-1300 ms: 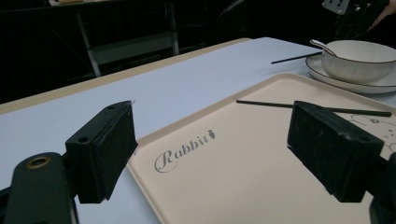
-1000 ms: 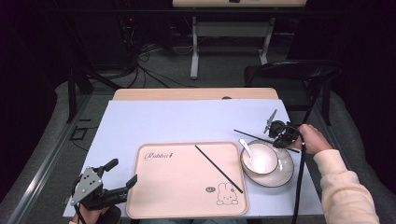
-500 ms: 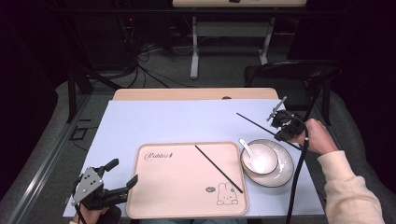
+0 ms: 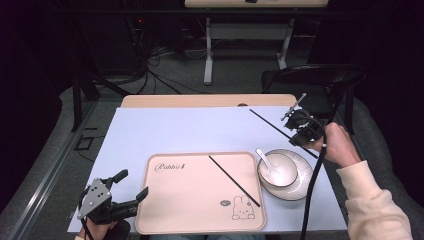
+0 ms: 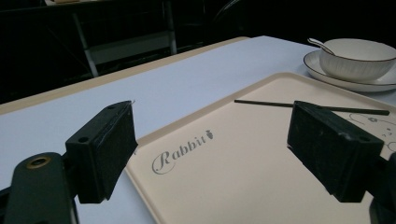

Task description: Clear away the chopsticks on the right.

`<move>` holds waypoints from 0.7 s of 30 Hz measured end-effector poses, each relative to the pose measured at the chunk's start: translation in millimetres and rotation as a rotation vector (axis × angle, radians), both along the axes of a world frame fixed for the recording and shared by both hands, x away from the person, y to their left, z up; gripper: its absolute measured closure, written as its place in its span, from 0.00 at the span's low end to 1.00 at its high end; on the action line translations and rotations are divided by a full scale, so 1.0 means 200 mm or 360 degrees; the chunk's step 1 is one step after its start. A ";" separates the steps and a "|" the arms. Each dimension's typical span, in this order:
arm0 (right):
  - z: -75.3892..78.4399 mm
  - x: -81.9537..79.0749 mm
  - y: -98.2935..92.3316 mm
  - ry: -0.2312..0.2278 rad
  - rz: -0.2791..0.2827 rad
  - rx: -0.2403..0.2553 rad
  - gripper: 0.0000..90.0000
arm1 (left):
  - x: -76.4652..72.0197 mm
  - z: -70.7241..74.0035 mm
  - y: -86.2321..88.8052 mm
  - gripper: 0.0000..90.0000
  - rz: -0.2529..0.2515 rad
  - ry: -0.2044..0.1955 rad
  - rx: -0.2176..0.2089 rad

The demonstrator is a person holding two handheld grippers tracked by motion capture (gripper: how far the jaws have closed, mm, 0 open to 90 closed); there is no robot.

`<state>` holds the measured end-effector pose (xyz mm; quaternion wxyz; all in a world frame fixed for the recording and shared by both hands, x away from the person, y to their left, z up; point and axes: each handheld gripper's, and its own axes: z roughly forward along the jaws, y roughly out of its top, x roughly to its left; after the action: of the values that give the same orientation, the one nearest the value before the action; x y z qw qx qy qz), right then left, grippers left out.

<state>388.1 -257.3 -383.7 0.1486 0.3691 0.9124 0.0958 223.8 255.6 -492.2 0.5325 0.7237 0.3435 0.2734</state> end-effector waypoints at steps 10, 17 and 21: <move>0.03 -0.05 0.18 0.0011 0.0061 0.0011 0.94 | 0.00 0.00 0.00 0.17 -0.0001 -0.0003 -0.0001; -0.03 -0.09 0.32 0.0031 0.0098 0.0091 0.94 | 0.00 0.00 0.00 0.17 -0.0002 -0.0004 0.0006; -0.07 -0.11 0.40 0.0071 0.0144 0.0124 0.94 | 0.00 0.00 0.00 0.17 0.0000 -0.0007 0.0000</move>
<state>365.7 -178.2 -397.5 0.1092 0.3349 0.9269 0.1296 223.2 255.8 -492.2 0.5332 0.7231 0.3424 0.2748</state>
